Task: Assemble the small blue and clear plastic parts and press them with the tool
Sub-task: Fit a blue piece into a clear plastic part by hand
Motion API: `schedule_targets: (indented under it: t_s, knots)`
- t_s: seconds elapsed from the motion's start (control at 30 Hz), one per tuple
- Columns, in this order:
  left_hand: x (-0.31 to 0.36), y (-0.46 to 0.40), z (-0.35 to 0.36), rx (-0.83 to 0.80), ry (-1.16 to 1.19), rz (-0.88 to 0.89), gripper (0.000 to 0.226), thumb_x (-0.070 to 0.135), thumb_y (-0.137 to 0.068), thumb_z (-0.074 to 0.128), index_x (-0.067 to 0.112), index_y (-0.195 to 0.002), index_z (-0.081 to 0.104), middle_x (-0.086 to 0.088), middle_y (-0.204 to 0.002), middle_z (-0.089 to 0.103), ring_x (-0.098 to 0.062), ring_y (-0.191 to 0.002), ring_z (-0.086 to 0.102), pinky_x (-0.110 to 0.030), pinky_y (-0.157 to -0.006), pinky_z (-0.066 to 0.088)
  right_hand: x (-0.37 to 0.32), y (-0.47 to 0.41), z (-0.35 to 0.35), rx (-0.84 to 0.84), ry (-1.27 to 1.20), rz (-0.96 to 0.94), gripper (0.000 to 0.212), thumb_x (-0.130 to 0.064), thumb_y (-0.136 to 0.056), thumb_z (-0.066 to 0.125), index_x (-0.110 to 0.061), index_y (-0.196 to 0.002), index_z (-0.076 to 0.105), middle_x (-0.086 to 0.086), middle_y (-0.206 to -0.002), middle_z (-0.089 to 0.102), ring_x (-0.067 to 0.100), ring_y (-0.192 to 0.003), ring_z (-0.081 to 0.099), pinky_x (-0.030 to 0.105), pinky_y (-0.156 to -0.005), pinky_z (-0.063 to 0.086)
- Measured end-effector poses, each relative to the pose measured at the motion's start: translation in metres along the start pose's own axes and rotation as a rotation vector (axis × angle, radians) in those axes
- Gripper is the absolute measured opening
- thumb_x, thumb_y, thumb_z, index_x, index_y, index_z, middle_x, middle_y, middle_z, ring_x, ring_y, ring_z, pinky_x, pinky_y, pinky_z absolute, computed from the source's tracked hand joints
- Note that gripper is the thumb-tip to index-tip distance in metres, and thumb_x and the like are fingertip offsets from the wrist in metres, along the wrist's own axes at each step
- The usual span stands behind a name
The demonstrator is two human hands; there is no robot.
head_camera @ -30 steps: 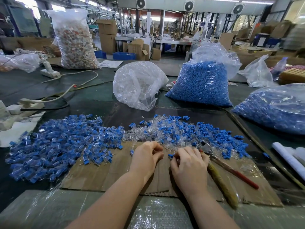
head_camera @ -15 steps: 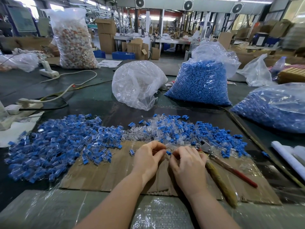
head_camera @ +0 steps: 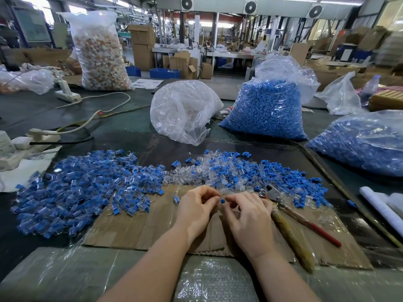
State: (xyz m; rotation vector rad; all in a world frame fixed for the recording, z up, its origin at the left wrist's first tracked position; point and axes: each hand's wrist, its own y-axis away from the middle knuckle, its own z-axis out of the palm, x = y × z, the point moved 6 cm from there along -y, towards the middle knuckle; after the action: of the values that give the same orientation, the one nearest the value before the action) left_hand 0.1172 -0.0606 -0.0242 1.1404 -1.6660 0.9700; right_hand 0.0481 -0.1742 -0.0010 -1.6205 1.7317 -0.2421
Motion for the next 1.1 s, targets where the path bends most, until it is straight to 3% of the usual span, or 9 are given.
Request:
schedule_targets:
  t_s: [0.1,0.3,0.67,0.8,0.87,0.93,1.0,1.1]
  knots:
    - [-0.001,-0.001,0.000,-0.025,0.035,-0.016,0.013,0.005,-0.087,0.062,0.017,-0.084,0.066,0.001,-0.074,0.066,-0.010,-0.069,0.062,-0.018,-0.066,0.051,0.000,0.000,0.002,-0.025,-0.026,-0.012,0.020,-0.023,-0.075,0.077,-0.023,-0.094,0.071,-0.008,-0.083,0.064,0.018,-0.079,0.060,0.033,-0.073,0.030]
    - [-0.003,-0.002,0.000,-0.047,0.063,-0.037,0.009,0.005,-0.086,0.063,0.012,-0.084,0.067,0.001,-0.070,0.066,-0.006,-0.062,0.061,-0.017,-0.060,0.049,-0.001,-0.001,0.001,-0.022,-0.024,-0.013,0.018,-0.020,-0.070,0.082,-0.025,-0.085,0.073,-0.009,-0.082,0.065,0.019,-0.078,0.062,0.030,-0.072,0.023]
    - [-0.004,-0.004,0.000,-0.041,0.017,-0.044,0.005,0.008,-0.084,0.066,0.013,-0.083,0.068,-0.004,-0.075,0.069,-0.014,-0.068,0.063,-0.029,-0.071,0.054,-0.001,-0.003,0.002,-0.046,-0.017,-0.031,0.014,-0.021,-0.073,0.080,-0.025,-0.084,0.071,-0.011,-0.082,0.065,0.017,-0.079,0.060,0.028,-0.070,0.020]
    - [-0.001,-0.004,0.001,-0.034,-0.042,-0.047,0.010,0.011,-0.081,0.070,0.019,-0.078,0.065,0.002,-0.074,0.067,-0.008,-0.069,0.060,-0.017,-0.067,0.050,-0.001,-0.004,0.002,-0.066,-0.029,-0.021,0.012,-0.024,-0.077,0.076,-0.023,-0.088,0.072,-0.009,-0.086,0.066,0.019,-0.083,0.060,0.029,-0.075,0.023]
    - [-0.001,-0.005,0.000,-0.030,-0.024,-0.079,0.011,0.011,-0.080,0.071,0.019,-0.077,0.064,0.000,-0.074,0.067,-0.009,-0.068,0.060,-0.021,-0.068,0.052,0.001,-0.004,0.000,-0.074,0.011,-0.006,0.018,-0.025,-0.079,0.074,-0.022,-0.096,0.071,-0.007,-0.093,0.066,0.019,-0.090,0.060,0.032,-0.079,0.029]
    - [-0.002,-0.004,0.000,-0.037,0.078,-0.138,0.008,0.007,-0.081,0.070,0.013,-0.081,0.064,-0.004,-0.072,0.067,-0.007,-0.062,0.063,-0.022,-0.063,0.053,0.008,-0.006,-0.003,-0.113,0.069,0.074,0.030,-0.034,-0.085,0.066,-0.025,-0.114,0.063,-0.009,-0.108,0.062,0.013,-0.105,0.055,0.032,-0.088,0.030]
    - [-0.003,-0.003,-0.001,-0.035,0.194,-0.190,0.007,0.002,-0.082,0.067,0.008,-0.082,0.063,-0.004,-0.064,0.064,-0.004,-0.050,0.060,-0.016,-0.048,0.046,0.024,-0.006,-0.012,-0.157,0.160,0.219,0.044,-0.042,-0.090,0.055,-0.027,-0.130,0.049,-0.009,-0.124,0.052,0.009,-0.117,0.045,0.031,-0.099,0.027]
    - [-0.003,-0.003,-0.001,-0.017,0.321,-0.254,0.005,-0.002,-0.084,0.064,0.003,-0.085,0.061,-0.008,-0.060,0.061,-0.009,-0.043,0.054,-0.017,-0.038,0.038,0.056,-0.001,-0.031,-0.288,0.424,0.462,0.057,-0.055,-0.091,0.042,-0.022,-0.137,0.036,0.002,-0.134,0.044,0.018,-0.124,0.041,0.041,-0.105,0.030]
